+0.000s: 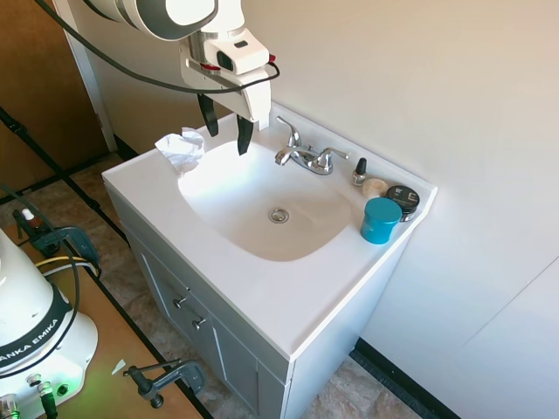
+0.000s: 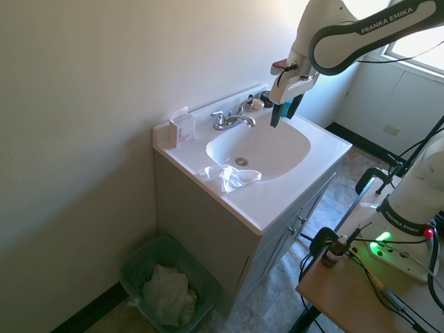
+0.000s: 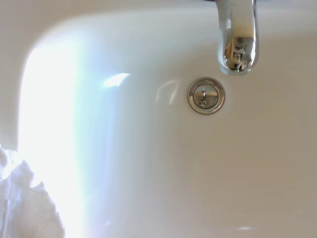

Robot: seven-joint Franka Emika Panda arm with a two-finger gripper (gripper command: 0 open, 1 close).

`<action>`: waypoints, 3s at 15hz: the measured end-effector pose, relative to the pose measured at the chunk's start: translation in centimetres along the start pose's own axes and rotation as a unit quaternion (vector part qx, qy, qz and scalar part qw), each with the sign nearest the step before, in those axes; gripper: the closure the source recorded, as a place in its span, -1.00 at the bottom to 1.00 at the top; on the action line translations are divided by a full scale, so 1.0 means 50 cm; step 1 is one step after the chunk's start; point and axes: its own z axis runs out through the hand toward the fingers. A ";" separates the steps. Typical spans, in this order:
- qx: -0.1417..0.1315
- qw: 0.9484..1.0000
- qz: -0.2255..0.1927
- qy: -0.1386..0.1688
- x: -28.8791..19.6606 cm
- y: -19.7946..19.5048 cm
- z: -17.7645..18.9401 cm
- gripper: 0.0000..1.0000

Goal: Throw the tissue in the trash bin

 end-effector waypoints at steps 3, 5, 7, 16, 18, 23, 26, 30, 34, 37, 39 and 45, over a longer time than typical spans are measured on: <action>-0.001 1.000 -0.009 -0.001 -0.004 -0.006 -0.003 -1.00; 0.009 1.000 -0.028 0.006 -0.035 -0.050 -0.025 -1.00; 0.015 0.999 -0.043 0.010 -0.089 -0.110 -0.055 -1.00; -0.020 0.997 -0.074 -0.013 -0.238 -0.309 0.036 -1.00; -0.038 0.997 -0.074 -0.011 -0.255 -0.348 0.085 -1.00; -0.068 0.995 -0.068 -0.017 -0.282 -0.415 0.193 -1.00; -0.073 0.995 -0.058 -0.019 -0.276 -0.417 0.226 -1.00; -0.073 0.996 -0.050 -0.020 -0.274 -0.409 0.241 -1.00; -0.078 0.996 -0.040 -0.025 -0.266 -0.402 0.256 1.00; -0.079 0.996 -0.036 -0.028 -0.264 -0.401 0.259 1.00; -0.080 0.996 -0.035 -0.030 -0.264 -0.401 0.262 1.00; -0.080 0.996 -0.029 -0.034 -0.254 -0.397 0.265 1.00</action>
